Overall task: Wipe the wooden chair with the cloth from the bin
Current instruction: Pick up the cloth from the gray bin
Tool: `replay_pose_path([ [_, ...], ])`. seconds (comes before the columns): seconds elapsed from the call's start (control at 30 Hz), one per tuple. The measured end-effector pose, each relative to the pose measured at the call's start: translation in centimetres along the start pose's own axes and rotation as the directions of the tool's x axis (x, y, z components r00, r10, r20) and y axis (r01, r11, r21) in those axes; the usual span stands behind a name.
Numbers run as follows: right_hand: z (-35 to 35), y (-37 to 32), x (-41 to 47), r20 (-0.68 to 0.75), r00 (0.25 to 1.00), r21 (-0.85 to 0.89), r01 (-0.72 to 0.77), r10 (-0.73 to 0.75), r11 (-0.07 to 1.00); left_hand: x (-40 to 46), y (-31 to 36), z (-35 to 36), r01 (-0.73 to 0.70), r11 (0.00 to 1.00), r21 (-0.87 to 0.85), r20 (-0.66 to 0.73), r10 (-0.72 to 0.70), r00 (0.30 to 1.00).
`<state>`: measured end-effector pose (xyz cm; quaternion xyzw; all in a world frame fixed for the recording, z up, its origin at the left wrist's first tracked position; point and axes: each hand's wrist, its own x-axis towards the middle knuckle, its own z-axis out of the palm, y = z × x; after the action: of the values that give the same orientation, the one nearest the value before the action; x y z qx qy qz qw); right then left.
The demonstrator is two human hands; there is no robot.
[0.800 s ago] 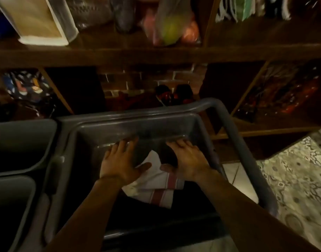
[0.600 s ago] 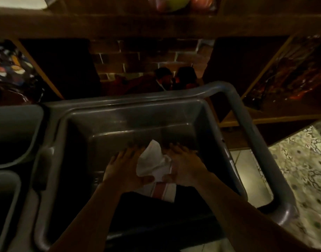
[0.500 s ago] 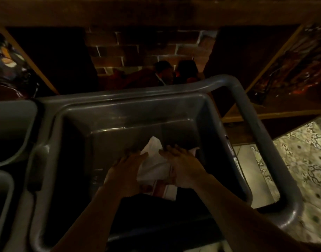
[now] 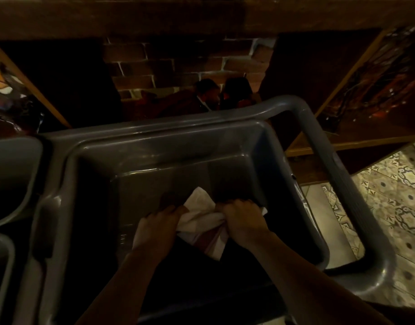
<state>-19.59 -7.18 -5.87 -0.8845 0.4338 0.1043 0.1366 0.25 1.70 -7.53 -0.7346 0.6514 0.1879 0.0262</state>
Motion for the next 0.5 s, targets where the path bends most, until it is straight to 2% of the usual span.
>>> replay_pose_path([
  [0.23, -6.3, 0.3, -1.2, -0.19, 0.982, -0.082, -0.028, 0.012, 0.996, -0.2, 2.1, -8.1, -0.008, 1.0, 0.026, -0.149, 0.012, 0.989],
  [0.5, -19.3, -0.6, -4.8, -0.38, 0.925, -0.114, -0.043, -0.003, 0.993, -2.7, 5.3, -20.1, -0.053, 0.993, 0.106, -0.35, 0.087, 0.933],
])
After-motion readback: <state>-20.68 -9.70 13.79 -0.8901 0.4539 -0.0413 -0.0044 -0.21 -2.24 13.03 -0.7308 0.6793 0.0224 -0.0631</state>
